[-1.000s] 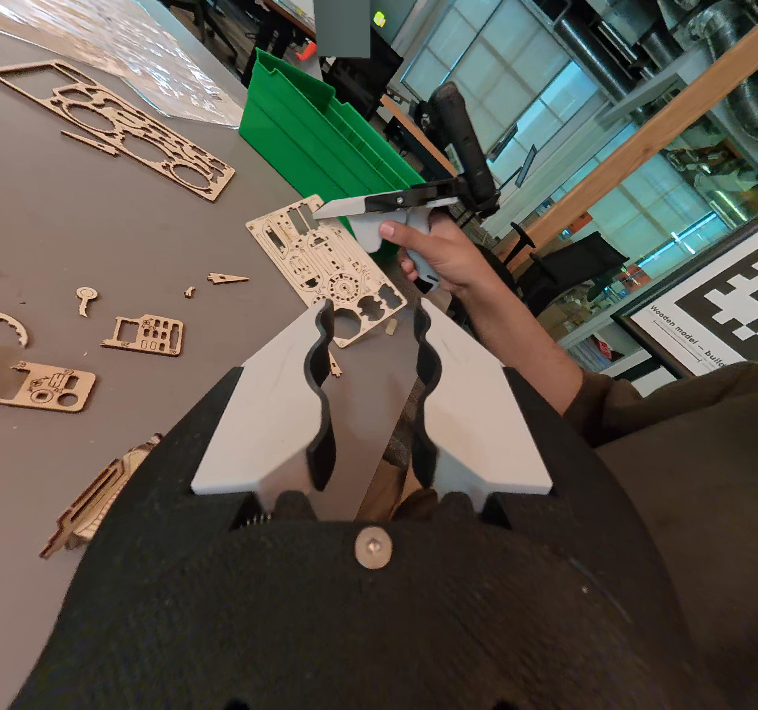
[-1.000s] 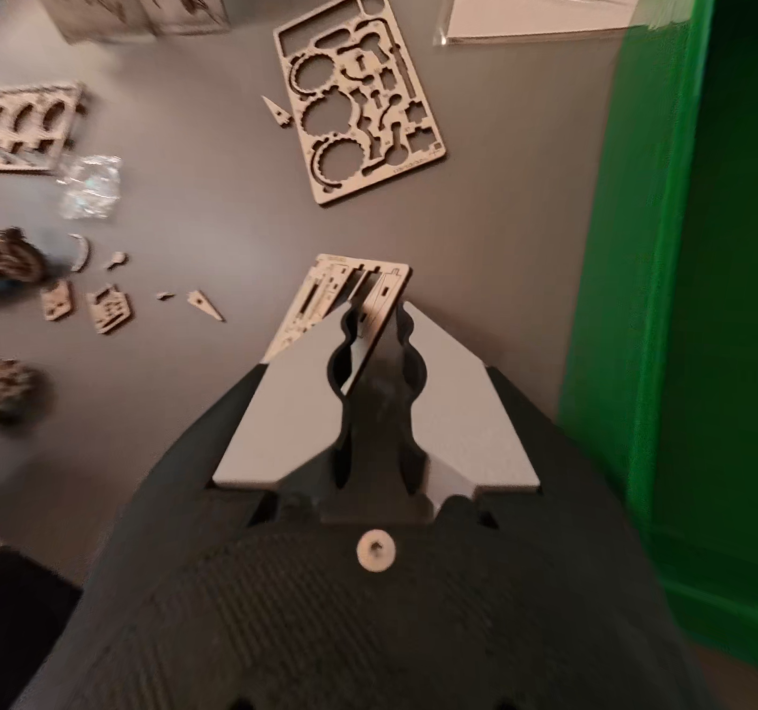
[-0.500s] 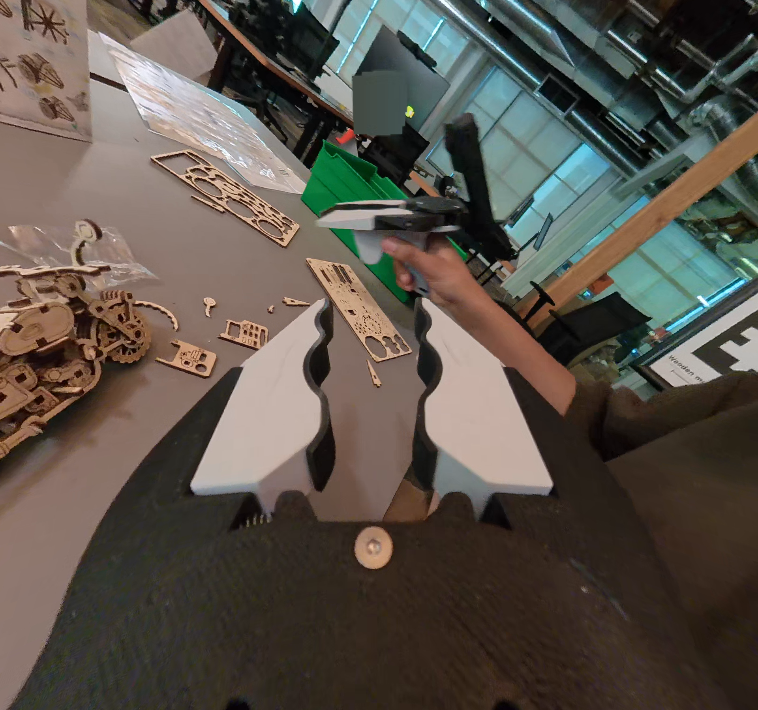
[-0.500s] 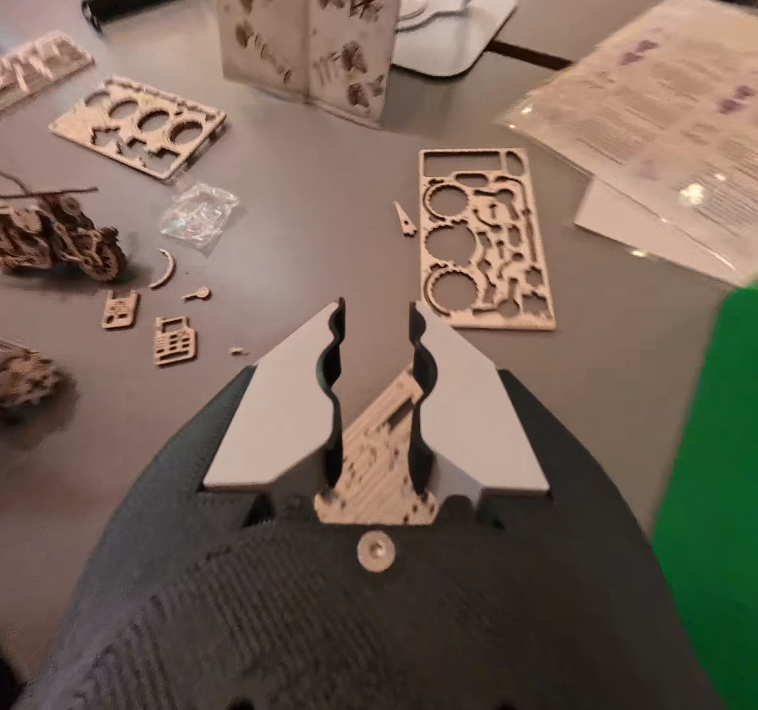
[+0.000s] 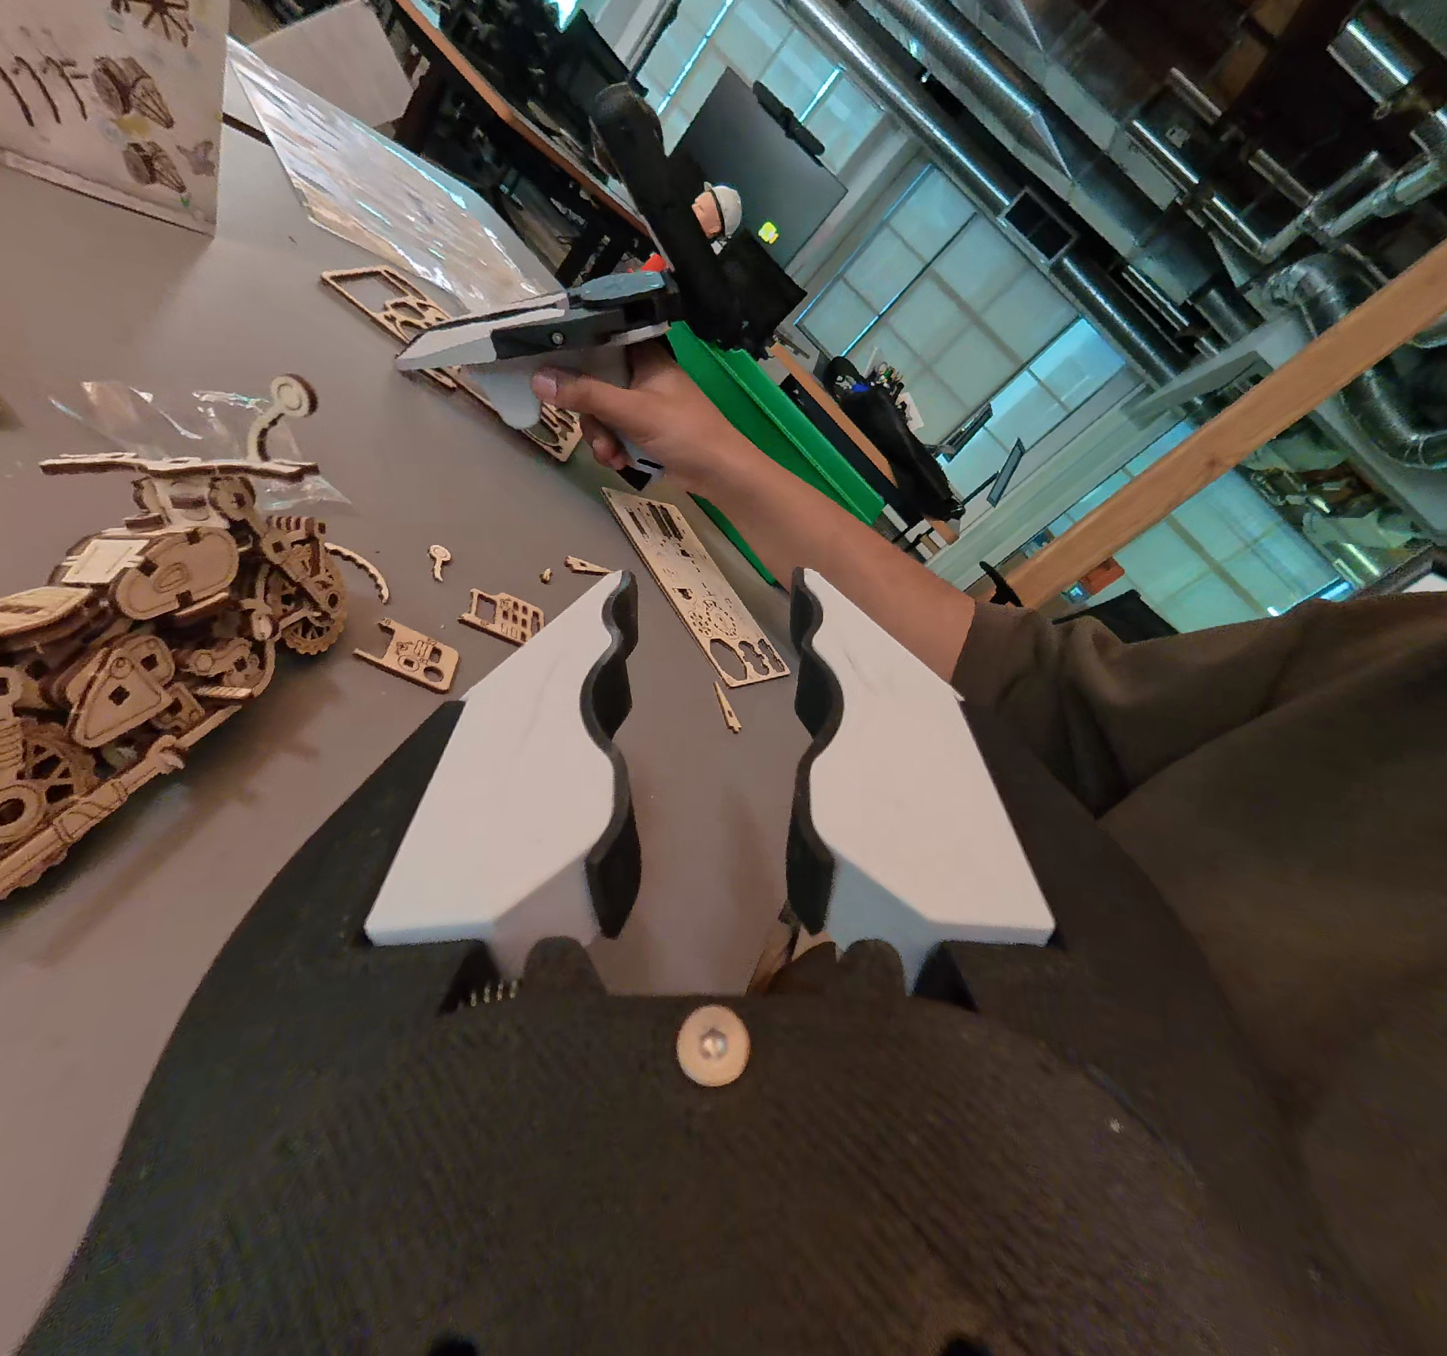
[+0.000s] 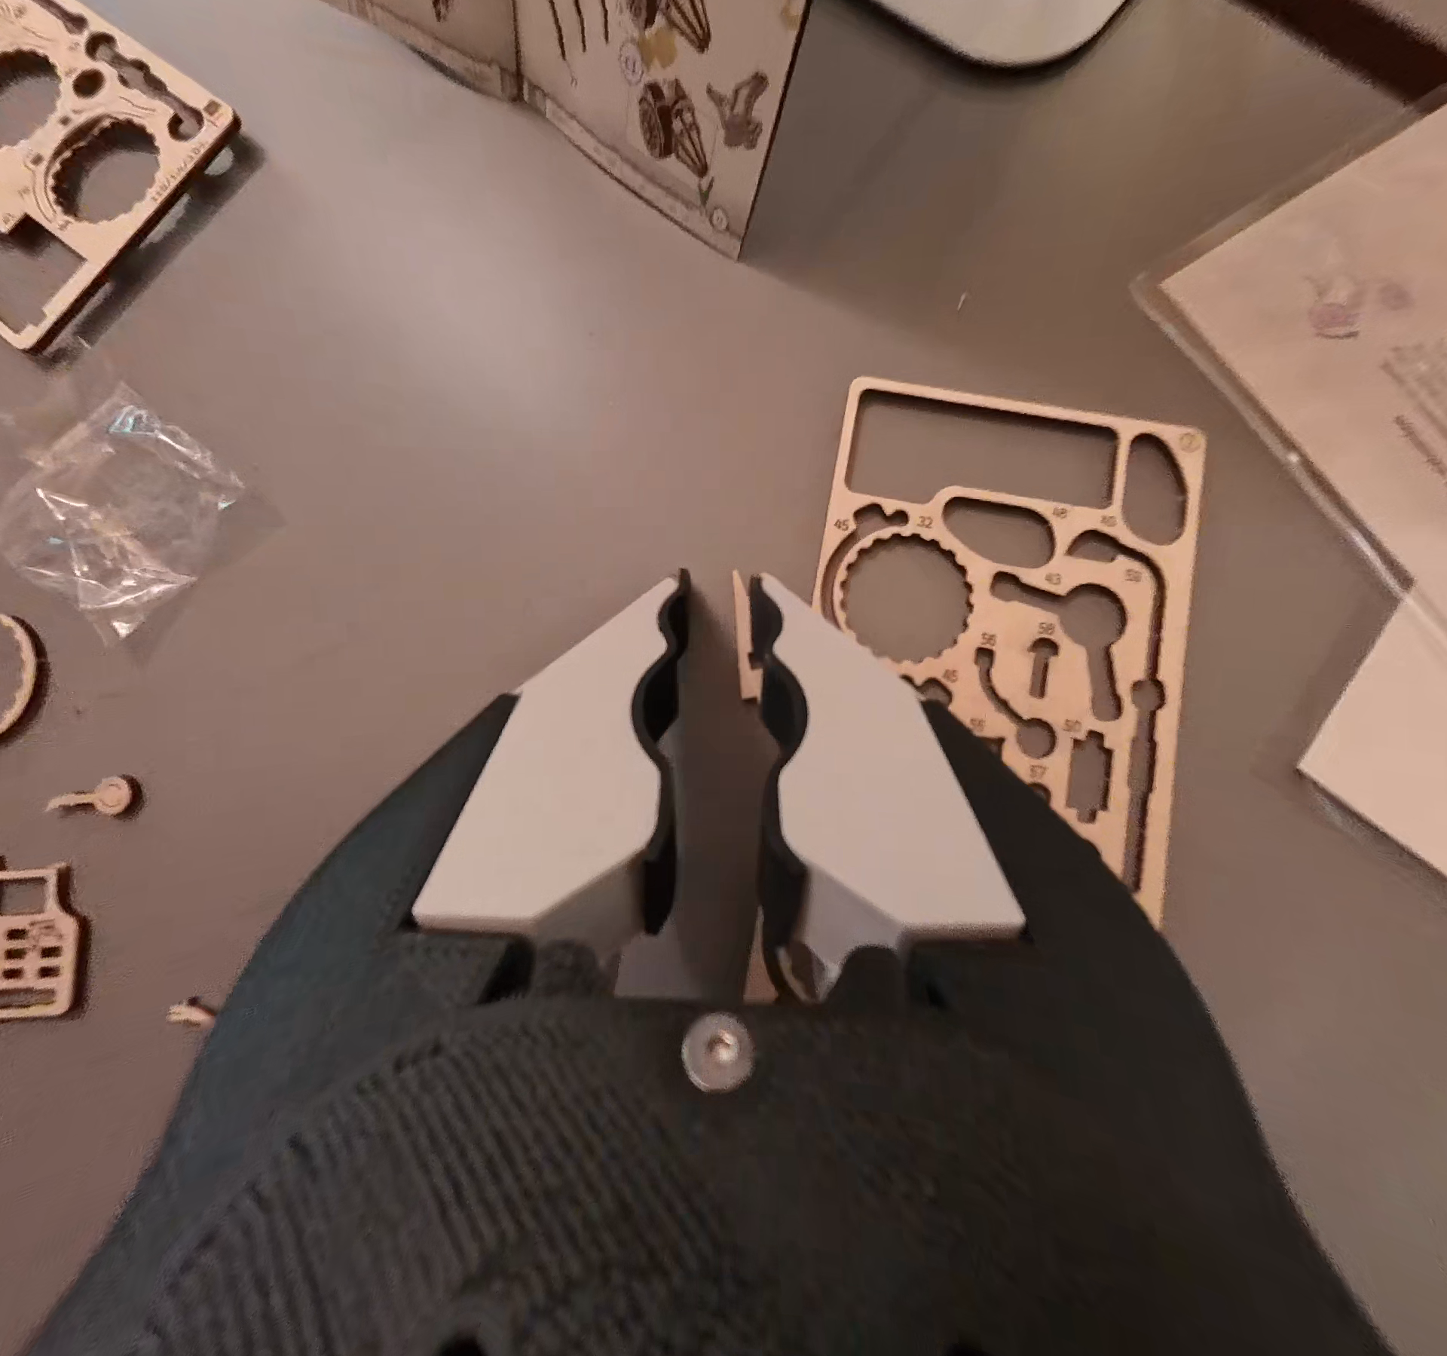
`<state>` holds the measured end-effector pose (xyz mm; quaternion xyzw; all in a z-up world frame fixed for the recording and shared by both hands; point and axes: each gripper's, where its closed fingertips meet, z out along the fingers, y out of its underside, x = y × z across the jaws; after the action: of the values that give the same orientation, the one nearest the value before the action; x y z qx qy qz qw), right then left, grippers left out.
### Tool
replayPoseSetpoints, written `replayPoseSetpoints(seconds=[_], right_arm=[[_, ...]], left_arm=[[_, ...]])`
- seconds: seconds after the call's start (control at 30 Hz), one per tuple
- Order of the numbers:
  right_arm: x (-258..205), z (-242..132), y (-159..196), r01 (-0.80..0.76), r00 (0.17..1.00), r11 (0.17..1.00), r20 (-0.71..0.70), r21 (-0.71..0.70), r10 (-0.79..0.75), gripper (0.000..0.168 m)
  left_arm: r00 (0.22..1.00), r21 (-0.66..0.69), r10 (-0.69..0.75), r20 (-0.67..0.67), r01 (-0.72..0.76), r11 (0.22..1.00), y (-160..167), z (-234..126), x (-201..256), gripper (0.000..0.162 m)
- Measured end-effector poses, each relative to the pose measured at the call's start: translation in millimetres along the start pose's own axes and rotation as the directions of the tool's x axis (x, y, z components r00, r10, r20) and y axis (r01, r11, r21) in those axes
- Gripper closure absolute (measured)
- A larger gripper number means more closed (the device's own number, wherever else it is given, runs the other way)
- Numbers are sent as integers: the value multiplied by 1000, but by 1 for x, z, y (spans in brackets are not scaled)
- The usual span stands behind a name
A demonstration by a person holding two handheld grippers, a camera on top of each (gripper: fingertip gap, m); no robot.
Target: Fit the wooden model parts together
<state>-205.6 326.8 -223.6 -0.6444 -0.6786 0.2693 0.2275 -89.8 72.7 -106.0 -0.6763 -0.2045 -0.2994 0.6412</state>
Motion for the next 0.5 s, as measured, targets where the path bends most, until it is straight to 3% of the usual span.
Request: replayPoseSetpoints(seconds=[0.17, 0.27, 0.5], right_arm=[[-7, -1, 3, 32, 999, 999, 13, -21, -32, 168], [-28, -9, 7, -24, 991, 999, 129, -29, 28, 167], [-77, -93, -4, -185, 941, 970, 314, 159, 128, 168]], left_arm=[[999, -10, -31, -11, 30, 999, 4, 2, -3, 126], [1000, -13, -22, -11, 22, 1000, 6, 3, -2, 126], [1000, -12, 15, -25, -15, 1000, 8, 5, 5, 128]])
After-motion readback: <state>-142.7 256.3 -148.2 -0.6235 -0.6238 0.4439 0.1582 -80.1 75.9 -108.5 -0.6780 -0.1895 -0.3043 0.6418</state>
